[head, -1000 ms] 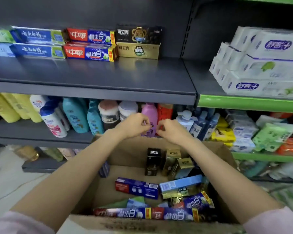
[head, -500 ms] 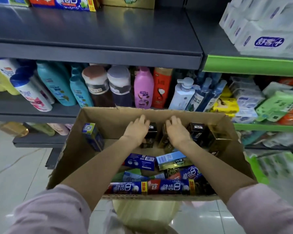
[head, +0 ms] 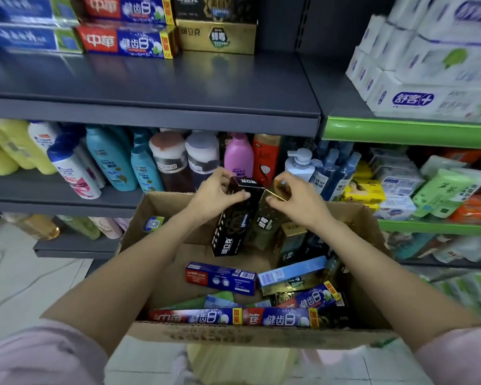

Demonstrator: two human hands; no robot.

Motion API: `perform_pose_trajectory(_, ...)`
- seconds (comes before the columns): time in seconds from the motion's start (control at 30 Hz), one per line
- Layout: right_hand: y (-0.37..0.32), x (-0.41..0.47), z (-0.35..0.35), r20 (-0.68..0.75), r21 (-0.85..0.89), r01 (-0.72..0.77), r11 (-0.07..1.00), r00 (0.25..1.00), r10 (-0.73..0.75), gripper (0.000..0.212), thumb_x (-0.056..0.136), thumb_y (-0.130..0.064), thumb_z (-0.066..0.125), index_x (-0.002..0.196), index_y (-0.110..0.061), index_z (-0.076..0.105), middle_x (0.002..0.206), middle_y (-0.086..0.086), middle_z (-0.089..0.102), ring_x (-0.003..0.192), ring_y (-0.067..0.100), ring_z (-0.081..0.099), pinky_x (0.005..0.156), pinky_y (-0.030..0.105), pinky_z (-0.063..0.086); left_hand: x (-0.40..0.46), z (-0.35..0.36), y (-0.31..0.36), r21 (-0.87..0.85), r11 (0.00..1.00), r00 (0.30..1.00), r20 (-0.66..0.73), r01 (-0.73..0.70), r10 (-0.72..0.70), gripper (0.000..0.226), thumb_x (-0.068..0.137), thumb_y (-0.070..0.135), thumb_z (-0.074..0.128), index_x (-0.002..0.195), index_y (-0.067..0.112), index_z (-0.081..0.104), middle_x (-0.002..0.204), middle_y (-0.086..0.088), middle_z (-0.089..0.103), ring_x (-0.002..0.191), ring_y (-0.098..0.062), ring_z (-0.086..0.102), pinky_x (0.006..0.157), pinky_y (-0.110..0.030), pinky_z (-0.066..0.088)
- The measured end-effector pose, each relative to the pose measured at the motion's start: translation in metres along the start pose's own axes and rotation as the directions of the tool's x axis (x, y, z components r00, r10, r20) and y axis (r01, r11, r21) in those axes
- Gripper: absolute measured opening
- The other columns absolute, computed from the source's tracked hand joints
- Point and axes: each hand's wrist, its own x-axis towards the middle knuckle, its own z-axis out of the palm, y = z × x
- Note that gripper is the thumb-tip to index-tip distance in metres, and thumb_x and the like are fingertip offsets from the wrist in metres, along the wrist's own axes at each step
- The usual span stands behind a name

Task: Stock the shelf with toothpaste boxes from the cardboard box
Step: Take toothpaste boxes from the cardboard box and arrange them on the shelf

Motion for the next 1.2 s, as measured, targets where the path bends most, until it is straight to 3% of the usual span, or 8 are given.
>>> perform_pose_trajectory(0.13,-0.029,0.006,-0.028,-0.197,0.134,0.075,0.988,0.979,-0.048,0.041,0.083,-0.038,0.064,0.118,-0.018,0.055,0.110,0.002,0.060,0.099,0.018,0.056,0.083,0.036,0.048,-0.005,-0.025,0.044,-0.171,0.976,0.984,-0.142,-0.136,0.112,0.016,0.086,0.029,0.066,0.099,0.021,0.061,0.088,0.007,0.066,0.079,-0.001,0.061,0.072,-0.010,0.046)
perform_pose_trajectory(0.27,-0.052,0.013,-0.055,-0.320,0.204,0.120,0.972,0.946,-0.050,0.035,0.083,-0.036,0.064,0.113,-0.019,0.059,0.107,-0.001,0.060,0.097,0.018,0.057,0.084,0.037,0.048,-0.007,-0.048,0.066,0.089,0.977,0.961,-0.180,-0.195,0.208,0.031,0.092,0.040,0.055,0.083,0.012,0.064,0.077,-0.004,0.067,0.071,-0.007,0.054,0.067,-0.022,0.037)
perform_pose_trajectory(0.37,-0.064,0.019,-0.079,-0.393,0.340,0.186,0.922,0.919,-0.041,0.023,0.084,-0.030,0.066,0.101,-0.016,0.060,0.089,-0.003,0.057,0.083,0.015,0.053,0.072,0.029,0.043,-0.009,-0.070,0.087,0.088,0.964,0.950,-0.167,-0.250,0.262,0.027,0.089,0.046,0.057,0.074,0.023,0.059,0.067,0.003,0.060,0.063,-0.003,0.051,0.066,-0.027,0.038)
perform_pose_trajectory(0.6,-0.107,0.053,-0.121,-0.540,0.483,0.310,0.819,0.841,0.000,0.023,0.087,-0.027,0.062,0.104,-0.012,0.061,0.094,0.000,0.061,0.085,0.011,0.053,0.069,0.016,0.038,0.012,-0.126,0.160,0.245,0.888,0.849,-0.279,-0.390,0.450,0.038,0.094,0.041,0.052,0.119,0.014,0.061,0.101,-0.002,0.067,0.100,-0.019,0.063,0.081,-0.026,0.043)
perform_pose_trajectory(0.7,-0.123,0.076,-0.131,-0.540,0.518,0.339,0.785,0.842,-0.007,0.028,0.091,-0.029,0.057,0.113,-0.011,0.057,0.100,-0.003,0.059,0.090,0.009,0.055,0.074,0.016,0.042,0.032,-0.150,0.184,0.478,0.815,0.824,-0.276,-0.328,0.494,0.056,0.096,0.043,0.045,0.143,0.014,0.039,0.125,-0.013,0.057,0.118,-0.029,0.051,0.092,-0.033,0.039)
perform_pose_trajectory(0.87,-0.143,0.119,-0.131,-0.497,0.586,0.381,0.715,0.866,-0.054,0.036,0.093,-0.021,0.056,0.127,-0.011,0.046,0.113,-0.004,0.055,0.101,0.008,0.052,0.087,0.019,0.041,0.067,-0.178,0.198,0.875,0.483,0.824,-0.243,-0.042,0.512,0.056,0.096,0.050,0.038,0.147,0.029,0.028,0.137,-0.005,0.047,0.122,-0.031,0.042,0.094,-0.045,0.038)
perform_pose_trajectory(1.03,-0.150,0.176,-0.126,-0.441,0.683,0.323,0.655,0.897,0.018,0.033,0.091,-0.021,0.059,0.120,-0.025,0.045,0.116,-0.004,0.054,0.113,0.017,0.052,0.101,0.048,0.045,0.100,-0.202,0.197,0.893,0.448,0.863,-0.193,-0.042,0.466,0.058,0.096,0.050,0.037,0.148,0.029,0.024,0.142,-0.003,0.042,0.125,-0.030,0.039,0.097,-0.044,0.036)
perform_pose_trajectory(1.2,-0.154,0.228,-0.117,-0.452,0.667,0.288,0.688,0.889,0.067,0.039,0.091,-0.028,0.059,0.126,-0.030,0.043,0.125,0.004,0.047,0.113,0.021,0.050,0.101,0.051,0.044,0.135,-0.209,0.195,0.886,0.459,0.849,-0.188,-0.070,0.494,0.057,0.095,0.049,0.040,0.147,0.028,0.027,0.139,-0.003,0.044,0.126,-0.030,0.040,0.099,-0.045,0.035)
